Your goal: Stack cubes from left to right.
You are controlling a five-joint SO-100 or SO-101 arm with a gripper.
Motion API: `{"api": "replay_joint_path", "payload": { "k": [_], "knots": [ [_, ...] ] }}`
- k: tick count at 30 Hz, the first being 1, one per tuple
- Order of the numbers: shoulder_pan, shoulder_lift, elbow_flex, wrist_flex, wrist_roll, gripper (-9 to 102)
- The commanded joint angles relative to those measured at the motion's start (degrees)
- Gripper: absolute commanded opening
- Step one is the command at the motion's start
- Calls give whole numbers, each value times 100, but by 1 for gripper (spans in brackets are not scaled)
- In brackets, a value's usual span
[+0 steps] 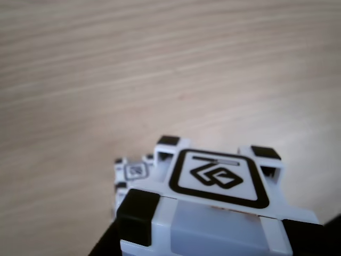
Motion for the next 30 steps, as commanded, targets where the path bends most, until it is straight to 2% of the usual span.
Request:
{"api": "replay_joint_path", "payload": {
  "k": [1, 9, 30],
  "knots": [
    [18, 598, -62, -26, -53, 0],
    [114, 668, -114, -26, -229, 0],
    [2268, 580, -88, -88, -1116, 0]
  ]
}}
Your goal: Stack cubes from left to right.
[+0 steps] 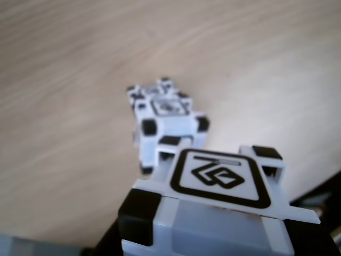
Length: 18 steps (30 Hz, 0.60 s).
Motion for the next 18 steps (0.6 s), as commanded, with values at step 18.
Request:
{"api": "replay_joint_path", "payload": {
  "k": [18],
  "knots": [
    [773, -255, -26, -70, -70, 0]
  ]
}}
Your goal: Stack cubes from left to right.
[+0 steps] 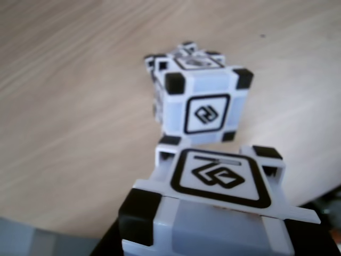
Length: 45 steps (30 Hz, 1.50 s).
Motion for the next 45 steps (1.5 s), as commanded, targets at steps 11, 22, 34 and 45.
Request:
{"api": "replay_joint_path", "payload": {
  "k": [11, 22, 34, 45],
  "knots": [
    [-62, 26, -26, -26, 694, 0],
    [-79, 26, -62, -26, 844, 0],
    [-501, 18, -105, -18, 826, 0],
    [-510, 0, -26, -44, 404, 0]
  ]
}}
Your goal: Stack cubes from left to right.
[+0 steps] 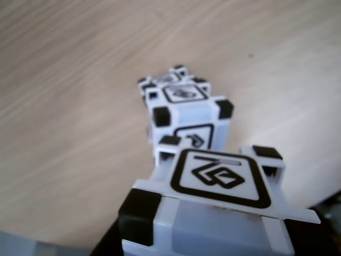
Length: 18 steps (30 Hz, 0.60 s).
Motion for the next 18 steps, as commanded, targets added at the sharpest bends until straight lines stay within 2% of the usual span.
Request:
{"api": "replay_joint_path", "payload": {
  "k": [1, 18],
  "knots": [
    [-18, 18, -44, -88, -97, 0],
    [9, -299, -70, -105, -158, 0]
  ]
}}
